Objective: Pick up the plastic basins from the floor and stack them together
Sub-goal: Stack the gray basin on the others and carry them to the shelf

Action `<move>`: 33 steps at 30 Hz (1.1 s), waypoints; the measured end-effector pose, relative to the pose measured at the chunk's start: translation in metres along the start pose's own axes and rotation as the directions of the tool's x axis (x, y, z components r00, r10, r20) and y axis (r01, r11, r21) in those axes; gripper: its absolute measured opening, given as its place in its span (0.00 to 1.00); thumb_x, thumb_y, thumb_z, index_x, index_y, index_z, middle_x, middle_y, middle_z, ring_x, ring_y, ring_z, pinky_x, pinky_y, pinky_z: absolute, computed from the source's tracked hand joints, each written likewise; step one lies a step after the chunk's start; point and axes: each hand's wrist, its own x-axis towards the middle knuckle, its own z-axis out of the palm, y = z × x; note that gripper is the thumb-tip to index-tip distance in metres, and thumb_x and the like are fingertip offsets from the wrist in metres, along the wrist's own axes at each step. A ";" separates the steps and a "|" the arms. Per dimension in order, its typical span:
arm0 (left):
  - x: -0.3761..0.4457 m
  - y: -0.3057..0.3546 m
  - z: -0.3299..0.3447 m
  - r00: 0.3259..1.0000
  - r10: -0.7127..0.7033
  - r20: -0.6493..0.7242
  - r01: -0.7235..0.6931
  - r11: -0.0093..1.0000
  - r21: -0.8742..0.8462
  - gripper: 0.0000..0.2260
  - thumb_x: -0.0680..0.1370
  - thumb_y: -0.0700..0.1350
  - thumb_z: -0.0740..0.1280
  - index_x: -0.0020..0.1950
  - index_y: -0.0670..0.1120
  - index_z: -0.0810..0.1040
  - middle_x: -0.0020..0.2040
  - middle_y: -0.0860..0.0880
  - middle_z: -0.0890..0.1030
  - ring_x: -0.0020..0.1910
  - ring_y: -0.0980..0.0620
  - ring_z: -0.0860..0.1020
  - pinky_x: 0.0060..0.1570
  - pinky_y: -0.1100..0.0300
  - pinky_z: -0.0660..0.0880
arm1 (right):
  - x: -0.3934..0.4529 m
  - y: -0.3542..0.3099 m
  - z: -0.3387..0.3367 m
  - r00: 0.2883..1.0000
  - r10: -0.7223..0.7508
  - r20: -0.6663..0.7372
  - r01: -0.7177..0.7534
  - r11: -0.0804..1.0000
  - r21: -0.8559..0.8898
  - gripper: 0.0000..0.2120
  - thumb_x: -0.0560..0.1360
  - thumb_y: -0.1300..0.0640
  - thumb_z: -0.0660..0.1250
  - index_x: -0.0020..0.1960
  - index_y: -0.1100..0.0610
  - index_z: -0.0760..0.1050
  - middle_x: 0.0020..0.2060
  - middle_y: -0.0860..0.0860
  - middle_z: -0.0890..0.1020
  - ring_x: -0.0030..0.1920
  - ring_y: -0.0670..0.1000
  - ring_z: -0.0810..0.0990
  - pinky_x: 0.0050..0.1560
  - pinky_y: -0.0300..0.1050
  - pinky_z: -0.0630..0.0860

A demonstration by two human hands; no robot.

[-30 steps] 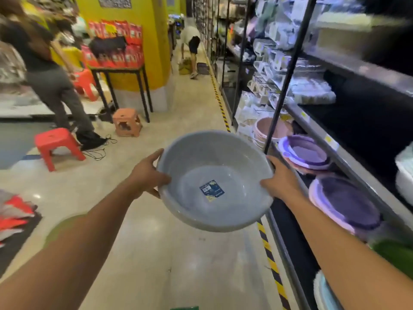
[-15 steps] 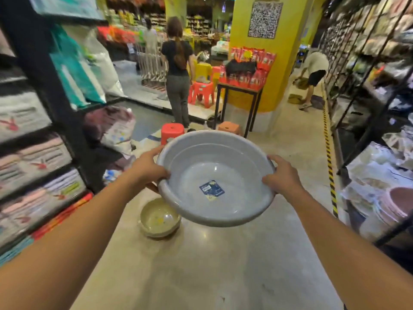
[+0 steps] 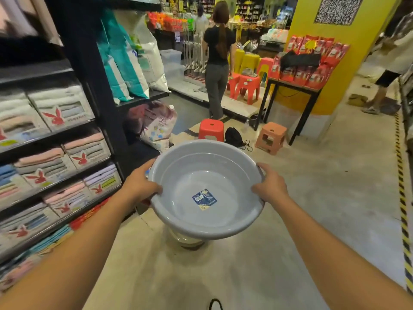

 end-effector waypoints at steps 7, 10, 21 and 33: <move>0.107 -0.009 0.011 0.994 -0.034 -0.100 0.035 0.999 0.009 0.41 0.66 0.36 0.76 0.65 0.71 0.65 0.53 0.52 0.76 0.48 0.47 0.80 0.30 0.53 0.82 | 0.125 -0.018 0.060 0.995 -0.081 0.059 0.079 0.996 0.046 0.34 0.65 0.53 0.72 0.69 0.41 0.66 0.55 0.50 0.80 0.48 0.53 0.77 0.45 0.48 0.75; 0.148 -0.026 0.018 0.982 0.006 -0.187 -0.005 1.000 0.006 0.40 0.65 0.36 0.77 0.69 0.66 0.67 0.56 0.52 0.76 0.52 0.47 0.77 0.28 0.60 0.77 | 0.176 -0.026 0.091 0.983 -0.131 0.126 0.123 0.990 0.066 0.35 0.65 0.51 0.72 0.69 0.40 0.64 0.50 0.47 0.79 0.48 0.53 0.78 0.48 0.51 0.78; 0.285 -0.107 0.053 0.982 -0.086 -0.168 0.086 0.996 -0.006 0.43 0.67 0.40 0.77 0.57 0.83 0.58 0.53 0.72 0.71 0.55 0.55 0.71 0.46 0.56 0.73 | 0.274 0.001 0.246 0.976 -0.003 0.217 -0.001 1.000 0.018 0.32 0.68 0.56 0.62 0.69 0.38 0.58 0.51 0.49 0.74 0.49 0.57 0.77 0.45 0.49 0.72; 0.477 -0.340 0.151 0.965 -0.263 -0.028 0.264 0.954 0.140 0.31 0.74 0.37 0.72 0.73 0.51 0.64 0.60 0.49 0.76 0.56 0.46 0.75 0.50 0.54 0.72 | 0.356 0.128 0.468 0.977 0.182 0.113 -0.169 0.979 -0.112 0.35 0.72 0.65 0.61 0.74 0.40 0.59 0.66 0.48 0.72 0.62 0.54 0.74 0.57 0.53 0.72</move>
